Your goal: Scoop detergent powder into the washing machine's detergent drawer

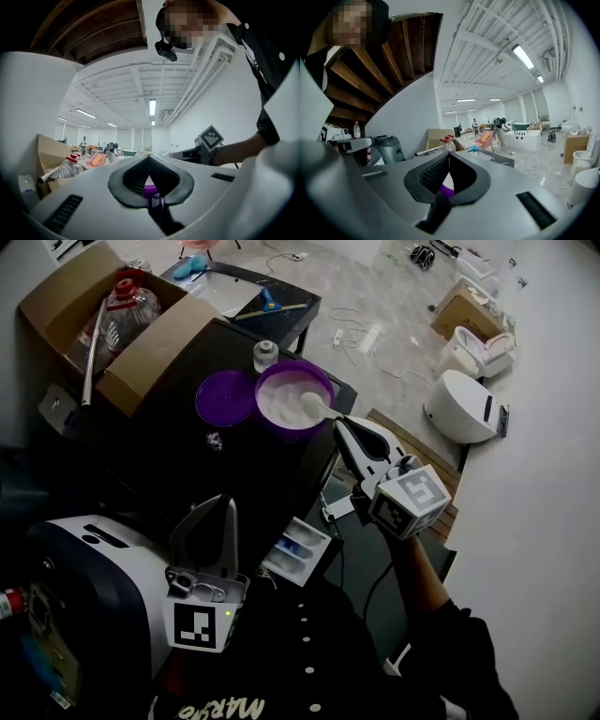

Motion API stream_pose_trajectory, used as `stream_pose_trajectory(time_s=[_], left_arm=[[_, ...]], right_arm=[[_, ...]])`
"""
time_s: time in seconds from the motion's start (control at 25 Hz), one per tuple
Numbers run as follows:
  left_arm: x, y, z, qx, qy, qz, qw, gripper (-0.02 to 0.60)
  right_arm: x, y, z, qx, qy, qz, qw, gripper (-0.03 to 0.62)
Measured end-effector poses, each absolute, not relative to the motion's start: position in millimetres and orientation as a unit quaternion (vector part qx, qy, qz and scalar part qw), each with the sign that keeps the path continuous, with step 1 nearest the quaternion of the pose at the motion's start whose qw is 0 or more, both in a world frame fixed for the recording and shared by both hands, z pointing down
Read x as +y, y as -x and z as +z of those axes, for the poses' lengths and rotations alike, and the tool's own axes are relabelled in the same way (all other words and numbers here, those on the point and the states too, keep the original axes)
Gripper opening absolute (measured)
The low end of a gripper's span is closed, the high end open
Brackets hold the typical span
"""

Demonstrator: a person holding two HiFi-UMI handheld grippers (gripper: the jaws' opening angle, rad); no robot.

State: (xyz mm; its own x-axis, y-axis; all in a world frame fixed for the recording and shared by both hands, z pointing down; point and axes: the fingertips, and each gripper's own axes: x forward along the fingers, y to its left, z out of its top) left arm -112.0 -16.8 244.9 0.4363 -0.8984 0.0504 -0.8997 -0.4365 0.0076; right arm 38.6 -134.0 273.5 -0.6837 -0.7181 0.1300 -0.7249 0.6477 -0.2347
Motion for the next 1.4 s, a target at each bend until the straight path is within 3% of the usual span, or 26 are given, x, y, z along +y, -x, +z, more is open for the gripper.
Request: stream_pose_trajectory(time_s=[0.6,0.96,1.2,1.4], left_arm=[[-24,120,268,-0.563,-0.825,0.043,0.035,0.015],[-28,121,266,-0.568,-0.822,0.039,0.025,0.015],[-28,120,263,-0.566,-0.823,0.033,0.016,0.015],[-27,118,256,-0.562,-0.827,0.027,0.008,0.015]], right_arm=[[-153,-45,362,-0.887,-0.414,0.148,0.142,0.031],[-152,-42,366,-0.890,-0.410,0.131,0.152,0.035],[-151,-44,362,-0.888,-0.414,0.138,0.146,0.156],[-147,-61,344,-0.880,-0.447,0.106,0.120,0.169]])
